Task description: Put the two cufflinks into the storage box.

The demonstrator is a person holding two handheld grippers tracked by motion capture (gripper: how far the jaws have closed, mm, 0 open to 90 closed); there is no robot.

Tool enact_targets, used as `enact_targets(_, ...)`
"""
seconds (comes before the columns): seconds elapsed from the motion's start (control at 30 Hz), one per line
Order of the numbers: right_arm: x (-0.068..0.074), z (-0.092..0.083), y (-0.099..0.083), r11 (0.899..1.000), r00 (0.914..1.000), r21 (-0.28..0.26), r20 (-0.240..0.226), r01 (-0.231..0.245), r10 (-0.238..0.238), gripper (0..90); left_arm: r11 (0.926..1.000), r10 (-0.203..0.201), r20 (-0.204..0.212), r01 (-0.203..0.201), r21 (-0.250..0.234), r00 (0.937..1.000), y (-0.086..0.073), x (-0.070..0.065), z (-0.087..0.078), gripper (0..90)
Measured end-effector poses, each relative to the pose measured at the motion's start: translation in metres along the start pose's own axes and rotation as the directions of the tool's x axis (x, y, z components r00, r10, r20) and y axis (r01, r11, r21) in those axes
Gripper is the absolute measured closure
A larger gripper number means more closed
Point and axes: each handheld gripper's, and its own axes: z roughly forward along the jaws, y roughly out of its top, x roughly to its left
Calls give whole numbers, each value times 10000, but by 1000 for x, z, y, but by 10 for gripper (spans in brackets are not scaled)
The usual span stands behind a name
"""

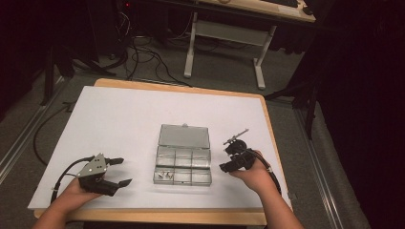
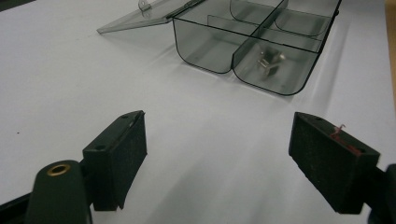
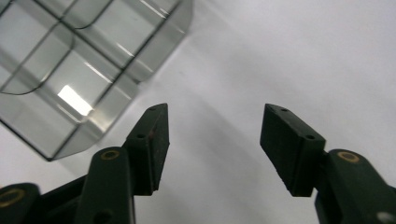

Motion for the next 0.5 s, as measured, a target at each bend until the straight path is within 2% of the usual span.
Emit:
enact_targets(0.1,-5,2,-10,9982,9999,-595,89,-106,112,403,10000,-6,-5,6,0,10000,0,0,0,197)
enact_targets(0.13,-5,2,-10,9982,9999,-595,89,-106,112,403,10000,-14,-4,14,1,10000,0,0,0,197)
enact_targets(0.17,-6,3,-17,9937,9998,-1100,23,-195,199,400,10000,-25,-5,25,-1,10000,0,0,0,197)
enact_targets(0.23,-6,4,-23,9853,9996,-1687,37,-286,297,400,10000,-35,-14,35,-1,10000,0,0,0,196)
enact_targets(0.27,-6,4,-23,9853,9996,-1687,37,-286,297,400,10000,-35,-14,35,-1,10000,0,0,0,196)
enact_targets(0.3,-8,6,-30,9720,9990,-2313,35,-415,435,398,10000,-38,-18,38,1,10000,0,0,0,196)
enact_targets(0.4,-11,10,-42,9482,9983,-3122,-231,-584,538,386,10000,-39,-32,39,9,10000,0,0,0,196)
enact_targets(0.5,-11,17,-54,9253,9983,-3749,-104,-568,571,385,10000,-55,-16,55,-2,10000,0,1,0,195)
